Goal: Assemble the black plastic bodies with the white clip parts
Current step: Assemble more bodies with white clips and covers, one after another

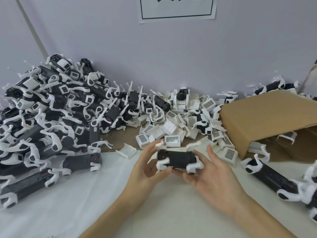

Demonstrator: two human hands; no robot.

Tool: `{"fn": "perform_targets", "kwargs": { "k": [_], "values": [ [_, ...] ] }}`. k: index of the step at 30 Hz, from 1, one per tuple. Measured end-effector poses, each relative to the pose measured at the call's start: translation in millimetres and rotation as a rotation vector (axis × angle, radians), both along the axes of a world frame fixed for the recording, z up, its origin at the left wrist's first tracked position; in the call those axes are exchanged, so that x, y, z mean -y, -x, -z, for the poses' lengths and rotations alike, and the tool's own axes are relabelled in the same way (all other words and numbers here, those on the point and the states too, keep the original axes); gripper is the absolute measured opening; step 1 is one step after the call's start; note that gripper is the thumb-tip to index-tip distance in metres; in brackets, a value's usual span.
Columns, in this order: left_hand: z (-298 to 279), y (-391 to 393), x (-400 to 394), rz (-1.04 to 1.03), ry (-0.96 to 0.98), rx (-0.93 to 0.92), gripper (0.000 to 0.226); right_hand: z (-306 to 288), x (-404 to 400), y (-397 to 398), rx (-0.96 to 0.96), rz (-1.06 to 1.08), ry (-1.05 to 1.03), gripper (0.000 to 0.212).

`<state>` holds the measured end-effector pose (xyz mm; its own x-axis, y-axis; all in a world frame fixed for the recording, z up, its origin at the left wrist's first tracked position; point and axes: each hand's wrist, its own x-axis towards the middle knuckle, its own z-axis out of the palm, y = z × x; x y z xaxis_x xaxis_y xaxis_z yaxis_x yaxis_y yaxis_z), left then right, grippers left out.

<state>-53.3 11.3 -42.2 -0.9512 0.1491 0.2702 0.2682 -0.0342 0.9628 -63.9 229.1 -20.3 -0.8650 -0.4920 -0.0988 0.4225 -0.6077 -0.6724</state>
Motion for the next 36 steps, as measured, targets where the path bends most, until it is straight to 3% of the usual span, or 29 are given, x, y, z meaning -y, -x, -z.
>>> {"fn": "perform_targets", "kwargs": {
  "k": [3, 8, 12, 15, 18, 20, 22, 23, 24, 28, 31, 36],
  "values": [
    [0.5, 1.7, -0.2, 0.061, 0.108, -0.045, 0.071, -2.2, -7.7, 3.6, 0.081, -0.002, 0.007, 0.071],
    [2.9, 2.3, -1.1, 0.072, 0.125, -0.115, 0.079, 2.5, -4.0, 5.6, 0.053, 0.085, -0.027, 0.051],
    [0.3, 1.4, -2.9, 0.064, -0.014, 0.055, 0.086, 4.2, -4.6, 8.6, -0.077, 0.245, -0.109, 0.029],
    [0.1, 2.2, -3.0, 0.085, -0.007, 0.101, 0.070, 10.0, -7.6, 13.0, -0.161, 0.319, -0.216, 0.038],
    [-3.2, 1.1, -1.6, 0.155, -0.050, 0.113, 0.070, 12.0, -4.0, 13.6, -0.247, 0.301, -0.259, 0.025],
    [-4.3, 1.6, -1.9, 0.147, -0.102, 0.127, 0.066, 15.2, 0.1, 10.6, -0.346, 0.272, -0.367, 0.036],
    [-5.0, 2.2, -2.0, 0.070, -0.172, 0.141, 0.060, 15.4, 1.3, 7.7, -0.435, 0.256, -0.525, 0.034],
    [-5.1, 2.6, -1.6, 0.023, -0.211, 0.152, 0.057, 16.2, -0.5, 6.9, -0.462, 0.226, -0.566, 0.045],
    [-5.7, 2.8, -1.1, -0.024, -0.241, 0.172, 0.054, 15.4, -1.0, 5.9, -0.459, 0.187, -0.559, 0.057],
    [-4.3, 3.8, -1.3, -0.175, -0.220, 0.188, 0.047, 16.3, -0.1, 6.6, -0.273, 0.070, -0.347, 0.070],
    [-4.0, 2.9, -6.0, -0.247, -0.134, 0.117, 0.045, 19.0, 2.5, 5.8, -0.289, 0.115, -0.350, 0.067],
    [-4.6, -0.8, -7.0, -0.250, -0.079, 0.069, 0.045, 11.0, 7.0, -3.5, -0.471, 0.271, -0.602, 0.050]
  ]
}}
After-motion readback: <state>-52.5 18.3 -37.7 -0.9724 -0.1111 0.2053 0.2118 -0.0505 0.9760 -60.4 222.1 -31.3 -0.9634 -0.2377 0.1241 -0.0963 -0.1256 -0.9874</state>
